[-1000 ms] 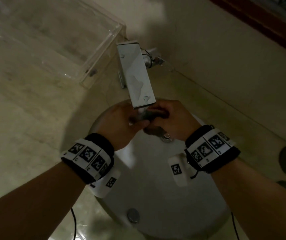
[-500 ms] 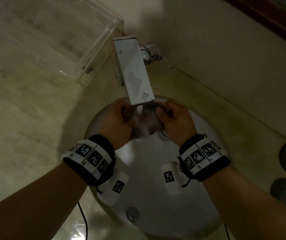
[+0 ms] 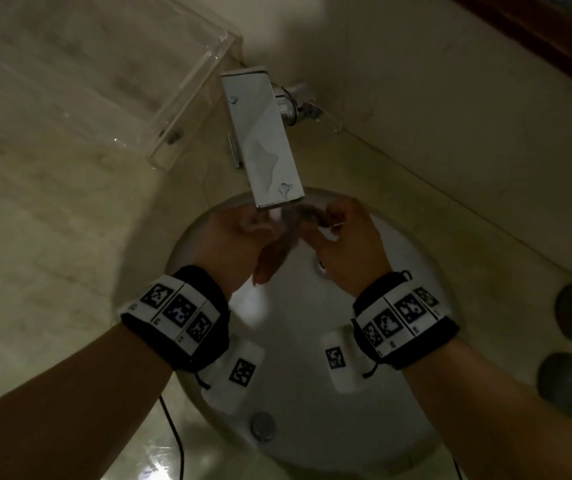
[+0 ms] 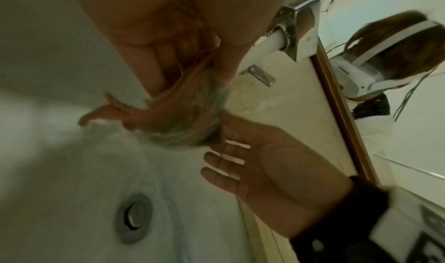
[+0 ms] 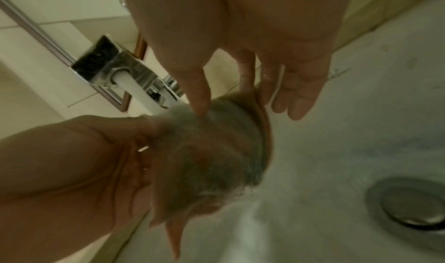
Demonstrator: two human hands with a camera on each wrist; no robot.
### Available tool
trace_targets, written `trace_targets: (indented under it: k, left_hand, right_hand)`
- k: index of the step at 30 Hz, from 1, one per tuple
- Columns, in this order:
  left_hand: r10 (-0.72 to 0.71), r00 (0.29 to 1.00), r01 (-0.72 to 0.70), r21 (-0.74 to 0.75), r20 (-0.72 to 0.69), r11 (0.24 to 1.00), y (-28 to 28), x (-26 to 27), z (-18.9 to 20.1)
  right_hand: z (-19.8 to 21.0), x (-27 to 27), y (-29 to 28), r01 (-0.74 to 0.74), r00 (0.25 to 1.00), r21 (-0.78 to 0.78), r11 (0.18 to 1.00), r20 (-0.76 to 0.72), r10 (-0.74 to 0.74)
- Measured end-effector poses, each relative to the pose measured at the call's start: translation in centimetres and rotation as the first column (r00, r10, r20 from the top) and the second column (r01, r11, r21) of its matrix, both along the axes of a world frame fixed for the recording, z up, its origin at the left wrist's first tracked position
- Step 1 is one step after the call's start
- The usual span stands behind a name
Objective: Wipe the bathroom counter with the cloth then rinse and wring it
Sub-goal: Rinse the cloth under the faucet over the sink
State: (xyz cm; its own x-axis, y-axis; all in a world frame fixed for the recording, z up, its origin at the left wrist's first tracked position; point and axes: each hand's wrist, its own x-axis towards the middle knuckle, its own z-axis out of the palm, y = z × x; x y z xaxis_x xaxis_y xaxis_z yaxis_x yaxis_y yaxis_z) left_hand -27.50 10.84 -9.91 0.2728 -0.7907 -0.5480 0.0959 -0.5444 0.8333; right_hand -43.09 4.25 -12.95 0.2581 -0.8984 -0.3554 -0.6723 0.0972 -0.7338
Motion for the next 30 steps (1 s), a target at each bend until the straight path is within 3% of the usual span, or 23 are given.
trace_targets:
  k: [3,7,11,13,16,18,21,23,27,30]
  left_hand:
    - [0.001,1.000,-0.001,0.007,0.007,1.000,0.1,-0.2,-0.1]
    - [0.033,0.980,-0.043,-0.043,-0.196,0.998,0.1,-0.5,0.2]
    - [0.066,0.961,-0.084,-0.057,-0.267,0.995,0.4,-0.2,-0.8]
    - [0.064,0.957,-0.091,-0.082,-0.281,0.992,0.6,0.1,-1.1]
    - [0.065,0.989,-0.080,-0.111,-0.132,0.991,0.6,0.1,-1.1]
    - [-0.010,0.998,0.014,-0.074,0.059,0.997,0.5,0.3,-1.5]
    - [-0.297,0.877,0.295,0.066,0.376,0.953,0.7,1.3,-2.2]
    - [-0.371,0.831,0.373,0.080,0.414,0.924,0.8,1.5,-2.5]
    - [-0.347,0.885,0.361,0.015,0.309,0.933,0.6,1.6,-2.5]
    - [-0.299,0.894,0.305,0.035,0.334,0.952,0.6,1.8,-2.8]
  right_hand:
    - [1.0,1.0,0.4,0.009,1.000,0.110,0.994,-0.009,-0.008]
    - [2.4,1.9,0.9,-0.130,0.966,0.270,0.954,0.250,0.061]
    - [2.0,1.5,0.8,-0.257,0.930,0.201,0.945,0.318,0.186]
    - [1.5,1.2,0.7,-0.258,0.920,0.208,0.944,0.351,0.174]
    - [1.5,1.2,0.4,-0.243,0.921,0.230,0.942,0.359,0.151]
    - [1.9,1.1,0.1,-0.238,0.930,0.210,0.948,0.331,0.160]
    - [2.2,0.8,-0.4,-0.232,0.924,0.228,0.946,0.357,0.141]
    - [2.5,0.7,-0.5,-0.238,0.904,0.284,0.929,0.414,0.106]
    - [2.9,0.7,-1.1,-0.205,0.908,0.281,0.938,0.413,0.074]
    - [2.6,0.5,-1.4,-0.126,0.921,0.207,0.970,0.387,0.036]
